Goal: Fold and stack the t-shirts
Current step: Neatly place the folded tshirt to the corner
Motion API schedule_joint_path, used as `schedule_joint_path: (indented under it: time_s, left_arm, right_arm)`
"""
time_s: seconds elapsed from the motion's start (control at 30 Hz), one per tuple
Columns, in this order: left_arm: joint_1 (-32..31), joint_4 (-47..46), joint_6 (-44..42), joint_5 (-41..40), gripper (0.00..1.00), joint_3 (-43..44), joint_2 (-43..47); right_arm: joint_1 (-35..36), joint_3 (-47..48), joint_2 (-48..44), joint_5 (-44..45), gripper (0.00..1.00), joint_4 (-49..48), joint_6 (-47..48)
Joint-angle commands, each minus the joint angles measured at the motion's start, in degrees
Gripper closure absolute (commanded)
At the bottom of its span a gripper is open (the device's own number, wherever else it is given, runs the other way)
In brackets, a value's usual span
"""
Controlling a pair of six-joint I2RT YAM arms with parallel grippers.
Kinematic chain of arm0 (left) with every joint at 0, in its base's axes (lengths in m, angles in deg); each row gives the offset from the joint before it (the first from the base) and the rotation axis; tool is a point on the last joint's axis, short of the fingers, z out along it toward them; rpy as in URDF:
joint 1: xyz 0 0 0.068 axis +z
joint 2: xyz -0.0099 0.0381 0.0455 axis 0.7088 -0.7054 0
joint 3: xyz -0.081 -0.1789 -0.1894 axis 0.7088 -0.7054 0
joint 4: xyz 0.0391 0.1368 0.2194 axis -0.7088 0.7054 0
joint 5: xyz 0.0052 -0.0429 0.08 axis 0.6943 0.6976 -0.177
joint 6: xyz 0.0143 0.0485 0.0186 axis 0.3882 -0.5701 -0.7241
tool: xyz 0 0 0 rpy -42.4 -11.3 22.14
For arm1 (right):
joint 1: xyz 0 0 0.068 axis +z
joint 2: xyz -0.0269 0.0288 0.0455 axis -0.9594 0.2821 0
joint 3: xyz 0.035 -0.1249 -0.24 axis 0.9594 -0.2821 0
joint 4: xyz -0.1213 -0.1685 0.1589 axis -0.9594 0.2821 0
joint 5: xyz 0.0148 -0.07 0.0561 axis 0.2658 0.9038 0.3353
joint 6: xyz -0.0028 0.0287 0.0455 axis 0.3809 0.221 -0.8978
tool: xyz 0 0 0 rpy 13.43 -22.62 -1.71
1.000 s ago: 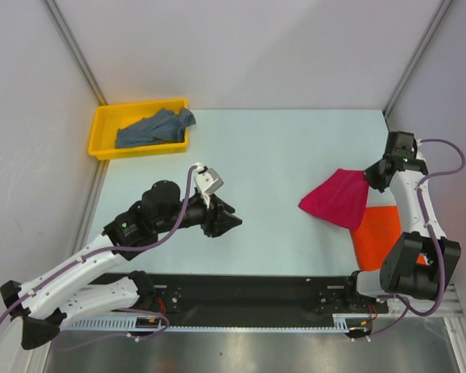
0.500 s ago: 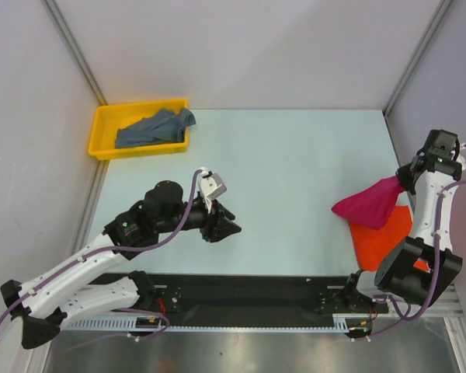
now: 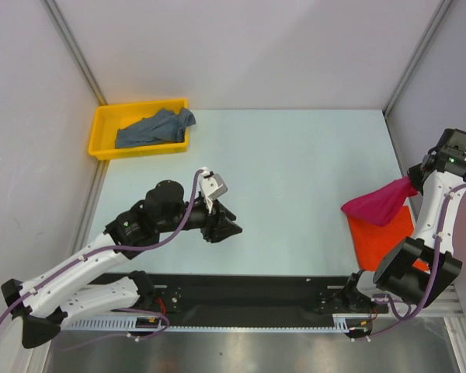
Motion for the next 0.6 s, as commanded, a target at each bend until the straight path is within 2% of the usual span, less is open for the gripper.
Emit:
schedule_joint_path:
  time_s: [0.0,0.27,0.57]
  left_arm:
    - [-0.1,-1.5,-0.7,1.6,0.50,0.7,-0.2]
    - [-0.1,-1.2,-0.9,1.9,0.50,0.6,-0.5]
    - [-0.1,-1.1,-1.0,2.0,0.49,0.5,-0.8]
  right_arm:
    - [-1.0,-1.0,-2.0,0.4,1.00,-0.6,0.8]
    - [-3.0,-5.6,-5.1,-0.1,1.00,-0.2,0.1]
    - [-4.0,-5.1,-7.8,0.0,1.00,1.4,-0.1]
